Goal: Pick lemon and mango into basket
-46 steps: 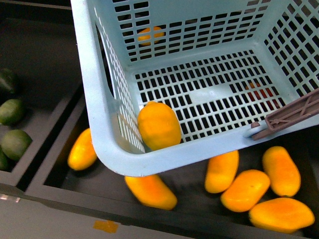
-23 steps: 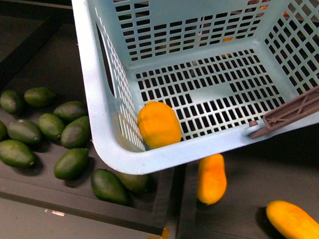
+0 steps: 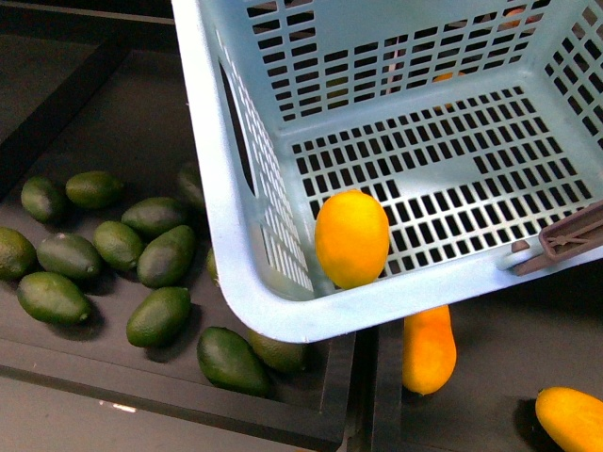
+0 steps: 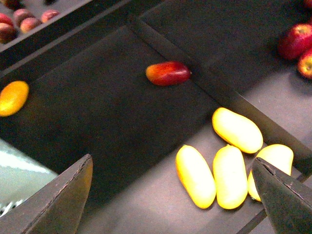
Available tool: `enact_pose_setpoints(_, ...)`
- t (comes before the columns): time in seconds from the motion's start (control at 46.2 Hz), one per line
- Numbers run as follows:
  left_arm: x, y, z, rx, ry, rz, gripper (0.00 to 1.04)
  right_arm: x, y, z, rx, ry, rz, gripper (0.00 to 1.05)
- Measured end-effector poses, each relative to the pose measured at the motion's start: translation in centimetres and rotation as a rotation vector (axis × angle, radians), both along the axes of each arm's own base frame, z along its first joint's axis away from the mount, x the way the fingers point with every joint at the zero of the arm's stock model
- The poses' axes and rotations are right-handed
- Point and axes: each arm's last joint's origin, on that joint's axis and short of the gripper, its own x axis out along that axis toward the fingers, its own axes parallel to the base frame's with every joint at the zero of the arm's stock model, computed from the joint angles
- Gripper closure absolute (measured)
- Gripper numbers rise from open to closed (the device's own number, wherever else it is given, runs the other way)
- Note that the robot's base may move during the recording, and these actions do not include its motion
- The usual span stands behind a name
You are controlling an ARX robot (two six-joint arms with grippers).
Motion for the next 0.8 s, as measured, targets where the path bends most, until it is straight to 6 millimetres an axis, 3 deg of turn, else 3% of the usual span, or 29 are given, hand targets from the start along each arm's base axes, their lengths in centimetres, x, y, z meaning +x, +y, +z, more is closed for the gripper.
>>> enact_pose_setpoints(0.173,0.1,0.1,0.0,0.006,-0.006,0.016,0.99,2.1,-5.0,-3.6,0.023,0.105,-0.023,0.09)
enact_pose_setpoints(0.346,0.3,0.3,0.0,0.020,-0.020,0.027,0.99,3.7,-7.6,-7.4,0.007,0.222,-0.004,0.09)
enact_pose_setpoints(0.563,0.2,0.2,0.0,0.008,-0.009,0.009,0.99,5.7,-9.3,-13.0,0.027,0.366,0.025,0.09)
enact_pose_setpoints(0.801,0.1,0.1,0.0,0.008,-0.009,0.009,0.99,8.3,-9.2,-18.0,0.116,0.458,0.065,0.09)
